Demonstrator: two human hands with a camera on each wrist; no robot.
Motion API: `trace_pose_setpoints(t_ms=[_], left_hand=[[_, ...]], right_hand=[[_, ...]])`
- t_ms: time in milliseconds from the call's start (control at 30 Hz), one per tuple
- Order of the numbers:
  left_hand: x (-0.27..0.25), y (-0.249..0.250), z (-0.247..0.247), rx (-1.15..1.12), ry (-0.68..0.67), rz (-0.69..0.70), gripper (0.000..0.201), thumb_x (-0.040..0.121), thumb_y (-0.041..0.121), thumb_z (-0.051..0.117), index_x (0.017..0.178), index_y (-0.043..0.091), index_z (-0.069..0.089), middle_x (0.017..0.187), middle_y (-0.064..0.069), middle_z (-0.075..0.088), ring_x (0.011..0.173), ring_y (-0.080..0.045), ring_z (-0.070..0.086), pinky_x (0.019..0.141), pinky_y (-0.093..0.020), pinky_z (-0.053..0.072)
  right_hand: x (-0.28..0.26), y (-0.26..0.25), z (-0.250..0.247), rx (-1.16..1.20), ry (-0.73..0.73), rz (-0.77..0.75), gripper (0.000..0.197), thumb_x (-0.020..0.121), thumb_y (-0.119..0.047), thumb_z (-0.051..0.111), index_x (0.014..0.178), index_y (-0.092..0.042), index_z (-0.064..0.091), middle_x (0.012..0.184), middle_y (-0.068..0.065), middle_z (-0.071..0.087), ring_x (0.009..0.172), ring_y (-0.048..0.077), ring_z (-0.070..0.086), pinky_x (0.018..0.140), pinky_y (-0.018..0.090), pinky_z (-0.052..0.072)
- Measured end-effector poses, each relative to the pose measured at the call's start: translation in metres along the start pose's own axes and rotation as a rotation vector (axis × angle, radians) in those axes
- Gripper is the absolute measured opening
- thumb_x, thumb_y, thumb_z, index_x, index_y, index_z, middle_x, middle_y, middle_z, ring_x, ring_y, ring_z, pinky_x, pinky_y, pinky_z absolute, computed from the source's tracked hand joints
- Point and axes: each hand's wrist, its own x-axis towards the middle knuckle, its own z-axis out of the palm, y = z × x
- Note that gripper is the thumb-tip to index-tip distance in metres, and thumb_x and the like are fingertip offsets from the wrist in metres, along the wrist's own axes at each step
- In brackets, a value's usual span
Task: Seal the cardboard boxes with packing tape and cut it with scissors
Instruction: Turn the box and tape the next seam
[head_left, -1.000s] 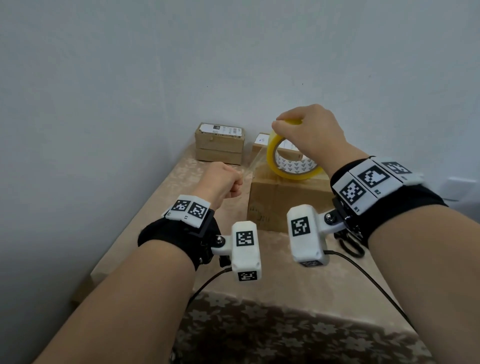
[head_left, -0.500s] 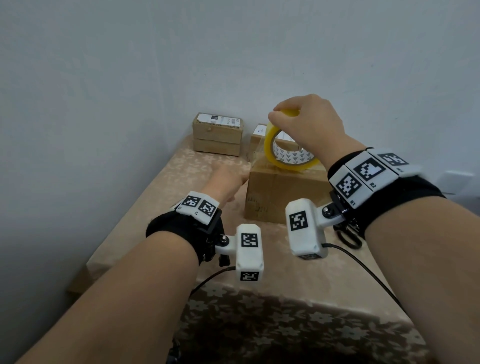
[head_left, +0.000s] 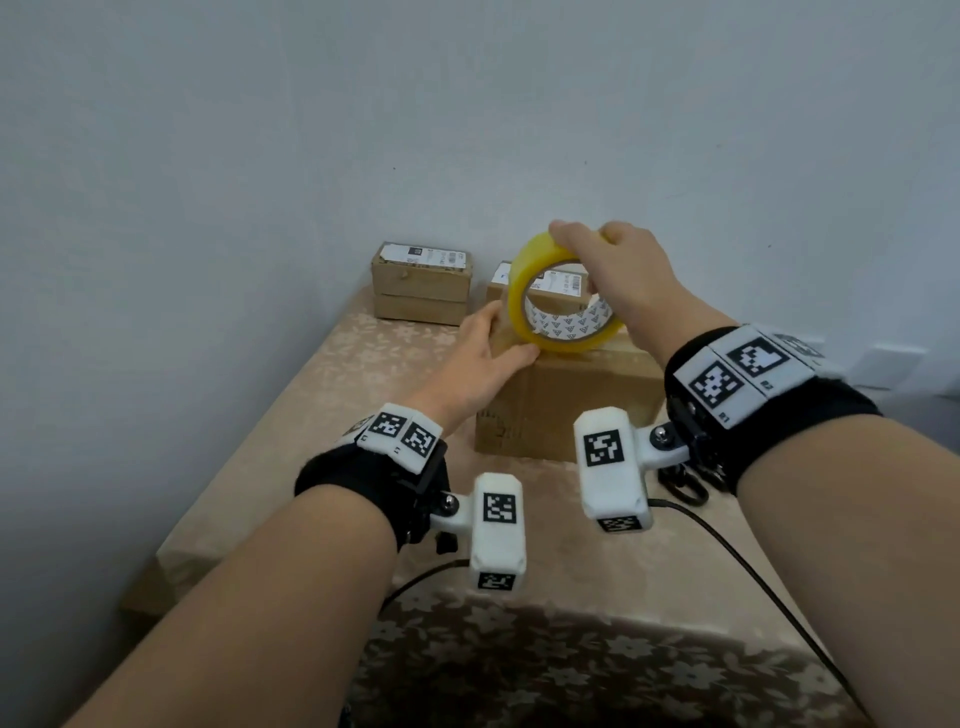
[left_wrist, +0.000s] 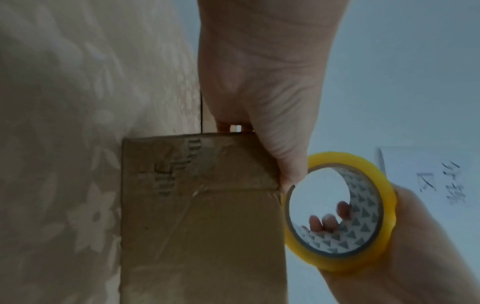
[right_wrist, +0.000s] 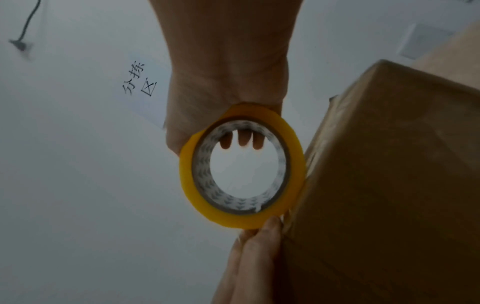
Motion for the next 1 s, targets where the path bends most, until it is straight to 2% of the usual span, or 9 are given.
trace_pose_setpoints(t_ms=[100,233,333,433,500,567,667,867,1000], left_hand=[[-0.002,0.000,-0.001,0.028,0.005,0.009,0.067,0.090,0.036,0.060,0.146,0.018,0.026,0.143,0.004,0.030,0.126,-0.006,0.035,0.108,-0.029,0.033],[-0.003,0.000,0.000,0.091,0.057,0.050,0.064,0.091,0.037,0.058,0.145,0.017,0.030,0.137,0.007,0.033,0.123,-0.005,0.036,0.105,-0.026,0.035],[-0.004,-0.001,0.003,0.122,0.063,0.072,0.058,0.093,0.038,0.055,0.142,0.017,0.033,0.139,0.005,0.036,0.125,-0.007,0.037,0.105,-0.026,0.035],[-0.007,-0.003,0.002,0.215,0.049,0.082,0.062,0.095,0.044,0.049,0.147,0.017,0.027,0.149,0.003,0.031,0.134,-0.009,0.032,0.112,-0.033,0.030],[-0.008,-0.001,0.001,0.444,0.027,0.100,0.065,0.097,0.048,0.039,0.151,0.017,0.019,0.156,0.001,0.021,0.143,-0.014,0.018,0.118,-0.037,0.018],[-0.007,0.005,0.000,0.827,0.031,0.141,0.063,0.099,0.049,0.026,0.151,0.015,0.016,0.159,0.001,0.012,0.146,-0.016,0.004,0.119,-0.039,0.003],[-0.006,0.015,-0.001,1.135,-0.008,0.183,0.059,0.101,0.046,0.015,0.149,0.012,0.021,0.158,-0.001,0.015,0.147,-0.017,0.001,0.117,-0.042,-0.005],[-0.005,0.029,0.001,1.233,-0.167,0.171,0.073,0.095,0.057,0.015,0.147,0.006,0.026,0.156,-0.009,0.023,0.146,-0.020,0.013,0.118,-0.040,0.005],[-0.004,0.041,0.011,1.313,-0.263,0.164,0.082,0.089,0.066,0.030,0.142,0.003,0.031,0.151,-0.013,0.029,0.139,-0.026,0.028,0.112,-0.037,0.024]], right_hand=[[0.001,-0.014,-0.008,-0.081,0.046,-0.063,0.047,0.079,-0.046,0.066,0.062,-0.016,0.034,0.064,-0.001,0.031,0.060,0.017,0.034,0.058,0.032,0.028],[0.005,-0.021,-0.037,-0.516,0.015,-0.063,0.041,0.076,-0.042,0.066,0.063,-0.011,0.043,0.059,0.001,0.039,0.057,0.019,0.040,0.052,0.030,0.030],[0.003,-0.006,-0.044,-0.576,0.017,-0.081,0.041,0.079,-0.049,0.064,0.092,-0.012,0.053,0.082,0.001,0.052,0.077,0.021,0.050,0.066,0.033,0.042],[-0.003,0.001,-0.040,-0.586,0.095,-0.149,0.048,0.079,-0.063,0.059,0.099,-0.020,0.051,0.095,-0.001,0.052,0.089,0.021,0.051,0.079,0.039,0.047],[-0.004,0.005,-0.039,-0.597,0.112,-0.145,0.047,0.080,-0.065,0.056,0.098,-0.022,0.054,0.093,-0.002,0.055,0.090,0.020,0.052,0.078,0.038,0.047],[-0.003,0.008,-0.039,-0.605,0.107,-0.141,0.044,0.081,-0.063,0.054,0.097,-0.022,0.057,0.090,-0.003,0.058,0.087,0.020,0.055,0.074,0.035,0.046],[0.000,0.007,-0.036,-0.619,0.085,-0.148,0.041,0.081,-0.061,0.054,0.095,-0.023,0.058,0.087,-0.002,0.060,0.086,0.021,0.057,0.072,0.033,0.045],[0.001,0.008,-0.030,-0.680,0.087,-0.183,0.038,0.082,-0.057,0.054,0.097,-0.022,0.058,0.090,-0.002,0.058,0.093,0.023,0.055,0.072,0.033,0.042],[0.003,0.007,-0.026,-0.743,0.072,-0.223,0.040,0.082,-0.056,0.054,0.095,-0.019,0.061,0.089,0.001,0.060,0.091,0.026,0.056,0.073,0.035,0.045]])
